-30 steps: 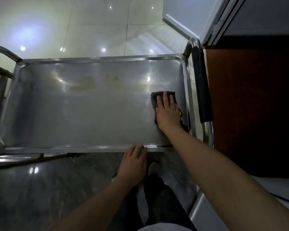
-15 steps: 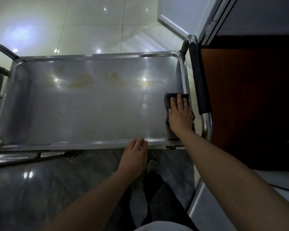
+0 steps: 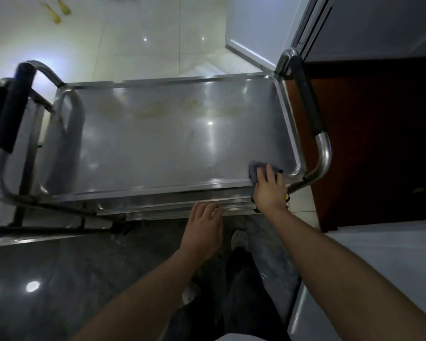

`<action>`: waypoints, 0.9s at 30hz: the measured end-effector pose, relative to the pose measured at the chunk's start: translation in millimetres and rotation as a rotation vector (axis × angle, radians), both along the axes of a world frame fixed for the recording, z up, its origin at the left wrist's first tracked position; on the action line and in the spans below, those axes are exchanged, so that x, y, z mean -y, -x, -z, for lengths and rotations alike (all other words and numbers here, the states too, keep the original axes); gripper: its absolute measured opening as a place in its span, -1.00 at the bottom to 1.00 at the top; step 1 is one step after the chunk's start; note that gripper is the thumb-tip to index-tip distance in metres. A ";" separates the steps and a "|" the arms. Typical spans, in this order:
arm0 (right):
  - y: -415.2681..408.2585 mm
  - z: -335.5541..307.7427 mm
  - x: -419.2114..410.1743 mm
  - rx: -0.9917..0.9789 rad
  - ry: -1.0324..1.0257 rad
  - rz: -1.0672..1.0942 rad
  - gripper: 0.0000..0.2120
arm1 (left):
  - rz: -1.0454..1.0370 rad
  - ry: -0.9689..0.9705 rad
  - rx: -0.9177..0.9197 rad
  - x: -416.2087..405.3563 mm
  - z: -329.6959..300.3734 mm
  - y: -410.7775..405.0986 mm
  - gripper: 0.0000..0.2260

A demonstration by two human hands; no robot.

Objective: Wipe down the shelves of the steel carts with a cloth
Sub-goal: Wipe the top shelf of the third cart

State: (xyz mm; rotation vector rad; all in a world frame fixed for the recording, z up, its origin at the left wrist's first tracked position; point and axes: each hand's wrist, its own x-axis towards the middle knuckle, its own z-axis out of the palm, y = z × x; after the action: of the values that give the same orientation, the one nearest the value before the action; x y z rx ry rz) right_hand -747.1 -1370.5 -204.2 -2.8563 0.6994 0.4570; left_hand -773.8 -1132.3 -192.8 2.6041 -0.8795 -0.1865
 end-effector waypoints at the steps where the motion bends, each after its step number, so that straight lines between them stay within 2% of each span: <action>1: -0.9 -1.6 -14.3 -0.024 -0.010 -0.029 -0.30 | -0.016 -0.004 -0.006 -13.1 -1.7 5.3 -0.63; 6: -24.5 -6.1 -84.7 -0.072 -0.061 -0.105 -0.24 | -0.102 -0.051 -0.024 -70.7 -11.1 21.4 -0.59; 12: -41.5 -14.2 -142.1 -0.095 -0.098 -0.133 -0.30 | -0.227 -0.034 -0.076 -127.1 -18.9 24.7 -0.55; 16: -46.5 -11.4 -181.5 -0.061 -0.107 -0.202 -0.31 | -0.351 -0.065 -0.128 -157.2 -16.6 8.7 -0.63; 21: -61.9 -14.1 -231.4 -0.095 -0.135 -0.283 -0.23 | -0.395 -0.111 -0.060 -197.0 -22.5 -10.5 -0.66; 27: -77.3 -13.6 -296.1 -0.066 -0.155 -0.352 -0.26 | -0.466 -0.157 -0.023 -252.4 -17.8 -23.4 -0.61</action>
State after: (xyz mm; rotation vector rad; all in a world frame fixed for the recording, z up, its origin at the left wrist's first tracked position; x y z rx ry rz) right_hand -669.8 -1074.4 -190.6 -2.8275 0.1554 0.6248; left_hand -750.4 -880.0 -175.0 2.8598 -0.2400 -0.1591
